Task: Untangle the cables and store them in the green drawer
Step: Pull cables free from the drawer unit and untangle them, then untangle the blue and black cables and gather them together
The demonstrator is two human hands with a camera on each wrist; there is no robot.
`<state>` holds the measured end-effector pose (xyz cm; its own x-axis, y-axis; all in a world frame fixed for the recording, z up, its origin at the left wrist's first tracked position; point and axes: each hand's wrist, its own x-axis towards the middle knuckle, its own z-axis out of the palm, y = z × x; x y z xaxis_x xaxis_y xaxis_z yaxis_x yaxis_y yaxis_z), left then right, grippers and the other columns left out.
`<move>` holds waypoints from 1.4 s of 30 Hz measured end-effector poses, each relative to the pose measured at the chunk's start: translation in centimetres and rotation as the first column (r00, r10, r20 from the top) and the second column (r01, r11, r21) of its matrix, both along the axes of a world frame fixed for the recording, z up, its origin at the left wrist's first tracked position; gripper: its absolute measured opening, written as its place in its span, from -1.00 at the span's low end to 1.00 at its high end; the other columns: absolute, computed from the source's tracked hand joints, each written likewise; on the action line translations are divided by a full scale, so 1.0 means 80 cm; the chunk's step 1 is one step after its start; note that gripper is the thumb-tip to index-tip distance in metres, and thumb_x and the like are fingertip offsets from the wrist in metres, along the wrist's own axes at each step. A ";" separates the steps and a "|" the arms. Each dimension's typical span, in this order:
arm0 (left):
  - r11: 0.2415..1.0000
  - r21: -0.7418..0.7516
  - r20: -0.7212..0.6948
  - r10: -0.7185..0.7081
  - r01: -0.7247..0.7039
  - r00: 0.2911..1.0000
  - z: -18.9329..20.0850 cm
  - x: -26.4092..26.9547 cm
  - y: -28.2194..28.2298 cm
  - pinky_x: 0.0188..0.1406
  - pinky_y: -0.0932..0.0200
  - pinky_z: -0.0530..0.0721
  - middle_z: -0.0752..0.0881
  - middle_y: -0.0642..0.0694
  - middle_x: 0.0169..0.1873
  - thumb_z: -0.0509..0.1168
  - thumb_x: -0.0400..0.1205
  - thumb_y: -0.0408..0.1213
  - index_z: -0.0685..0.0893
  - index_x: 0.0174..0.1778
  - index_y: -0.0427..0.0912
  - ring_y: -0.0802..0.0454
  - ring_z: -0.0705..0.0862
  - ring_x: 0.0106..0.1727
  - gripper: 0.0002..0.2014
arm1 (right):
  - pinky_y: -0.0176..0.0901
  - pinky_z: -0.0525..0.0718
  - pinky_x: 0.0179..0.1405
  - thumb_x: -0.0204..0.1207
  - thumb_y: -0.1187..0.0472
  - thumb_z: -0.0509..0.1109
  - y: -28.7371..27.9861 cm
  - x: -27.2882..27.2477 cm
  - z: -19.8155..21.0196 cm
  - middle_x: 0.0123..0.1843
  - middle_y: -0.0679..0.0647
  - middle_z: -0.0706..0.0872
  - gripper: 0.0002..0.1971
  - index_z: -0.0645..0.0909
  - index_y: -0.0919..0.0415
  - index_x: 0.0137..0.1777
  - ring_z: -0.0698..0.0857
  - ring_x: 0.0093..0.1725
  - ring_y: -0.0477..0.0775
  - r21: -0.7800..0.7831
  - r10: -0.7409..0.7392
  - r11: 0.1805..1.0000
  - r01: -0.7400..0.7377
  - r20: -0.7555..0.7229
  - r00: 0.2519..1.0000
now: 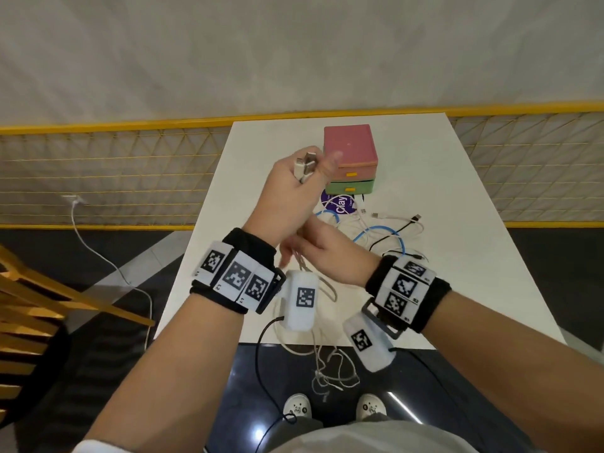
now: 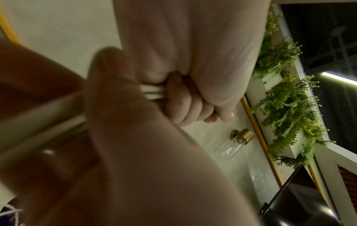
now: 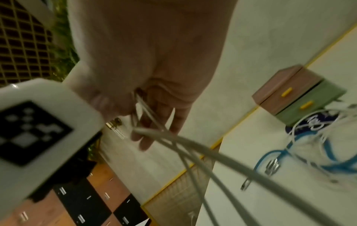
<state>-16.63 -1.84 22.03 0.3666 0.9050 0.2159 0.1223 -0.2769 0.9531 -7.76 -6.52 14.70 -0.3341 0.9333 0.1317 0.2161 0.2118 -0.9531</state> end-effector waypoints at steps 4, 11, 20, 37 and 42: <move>0.996 -0.040 0.096 0.082 -0.078 0.992 0.013 -0.012 0.009 -0.64 0.34 0.19 0.30 0.13 -0.64 0.27 0.72 -0.07 0.46 -0.51 0.06 0.14 0.22 -0.68 -0.58 | -0.14 0.51 -0.32 0.73 0.22 -0.04 -0.016 -0.007 -0.042 -0.29 0.03 0.43 -0.88 0.32 0.09 0.03 0.42 -0.35 0.00 0.017 0.008 1.000 -0.009 0.070 0.998; 0.970 -0.120 0.333 0.238 -0.210 0.912 0.053 -0.045 0.025 -0.71 0.47 0.13 0.25 0.13 -0.68 0.20 0.77 -0.13 0.33 -0.39 -0.06 0.24 0.18 -0.76 -0.61 | -0.20 0.62 0.05 0.74 0.19 0.00 -0.085 0.022 -0.152 -0.11 0.05 0.61 -0.85 0.40 0.15 0.07 0.65 -0.12 0.00 -0.274 0.224 0.954 -0.124 0.373 0.900; 0.993 -0.085 0.167 0.101 -0.088 0.981 0.037 -0.048 0.021 -0.66 0.41 0.13 0.23 0.06 -0.62 0.24 0.75 -0.11 0.37 -0.43 -0.07 0.16 0.16 -0.70 -0.59 | -0.11 0.54 0.39 0.39 0.58 0.09 -0.034 0.063 -0.120 0.51 0.00 0.47 -0.25 0.30 0.03 0.57 0.54 0.42 0.00 -0.381 0.370 0.912 -0.150 0.613 0.698; 0.956 -0.292 0.017 0.034 -0.027 0.999 -0.020 -0.033 0.005 -0.64 0.31 0.16 0.21 -0.02 -0.61 0.24 0.73 -0.07 0.47 -0.35 -0.15 0.07 0.14 -0.61 -0.64 | 0.02 0.61 0.17 0.53 0.32 0.23 0.026 0.066 -0.162 0.20 0.21 0.66 -0.76 0.56 0.24 0.17 0.65 0.18 0.25 -0.214 0.130 0.960 0.179 0.911 0.392; 0.934 -0.355 -0.206 -0.026 -0.050 0.978 -0.069 -0.025 0.014 -0.66 0.31 0.20 0.34 0.08 -0.64 0.27 0.71 -0.12 0.68 0.09 -0.13 0.08 0.24 -0.62 -0.82 | 0.05 0.68 -0.02 0.55 0.18 0.25 0.035 0.072 -0.112 0.13 0.17 0.56 -0.79 0.63 0.18 0.10 0.69 -0.04 0.26 0.009 -0.089 0.990 0.143 0.817 0.570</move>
